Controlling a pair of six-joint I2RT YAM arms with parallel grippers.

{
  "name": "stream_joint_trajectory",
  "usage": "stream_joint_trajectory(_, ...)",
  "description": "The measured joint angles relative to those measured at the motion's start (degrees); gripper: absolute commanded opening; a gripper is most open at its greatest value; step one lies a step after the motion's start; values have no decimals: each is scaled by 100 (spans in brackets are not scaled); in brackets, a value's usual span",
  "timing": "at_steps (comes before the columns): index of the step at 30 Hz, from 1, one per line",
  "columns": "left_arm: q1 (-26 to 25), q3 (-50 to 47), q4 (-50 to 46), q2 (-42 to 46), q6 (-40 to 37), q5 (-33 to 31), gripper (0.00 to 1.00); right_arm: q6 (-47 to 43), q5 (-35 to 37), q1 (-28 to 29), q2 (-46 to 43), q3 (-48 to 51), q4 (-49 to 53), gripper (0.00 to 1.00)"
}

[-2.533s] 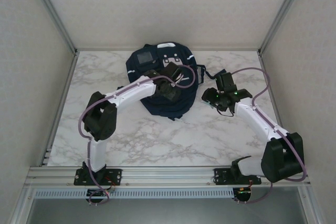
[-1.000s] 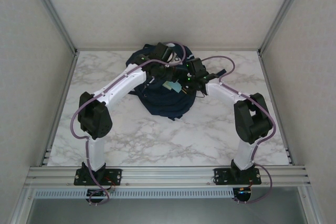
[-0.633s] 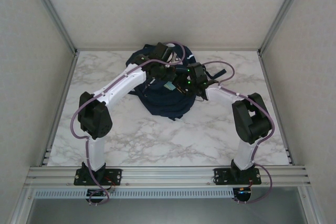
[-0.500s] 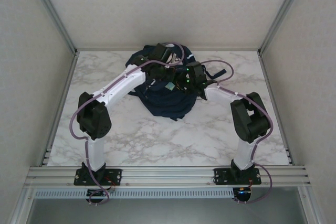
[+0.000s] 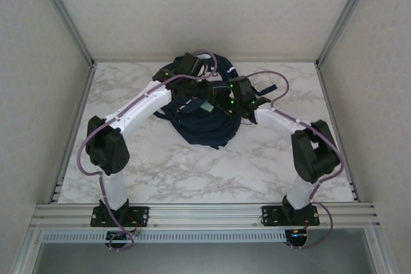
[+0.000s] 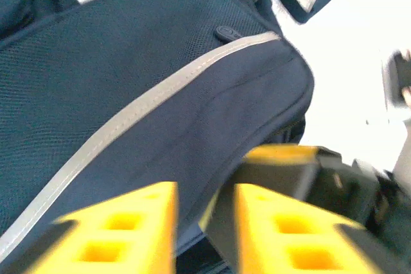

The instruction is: Pack the student bag

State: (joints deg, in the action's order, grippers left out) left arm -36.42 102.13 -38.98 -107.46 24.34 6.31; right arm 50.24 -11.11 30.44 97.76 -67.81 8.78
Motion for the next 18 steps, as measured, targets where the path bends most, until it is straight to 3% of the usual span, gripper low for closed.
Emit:
stream_joint_trajectory(2,142,-111,68,212,111,42,76,-168,157,9,-345,101,365,99)
stream_joint_trajectory(5,505,-433,247,603,280,50,81,-348,389,9,-809,295,667,99)
stream_joint_trajectory(11,1237,-1283,610,977,396,68,76,-479,509,9,-1032,647,872,97)
stream_joint_trajectory(14,1449,-1720,831,962,424,181,70,-485,492,9,-1034,916,798,94)
stream_joint_trajectory(18,1604,-2002,1123,780,389,387,70,-420,433,9,-1034,1355,616,89)
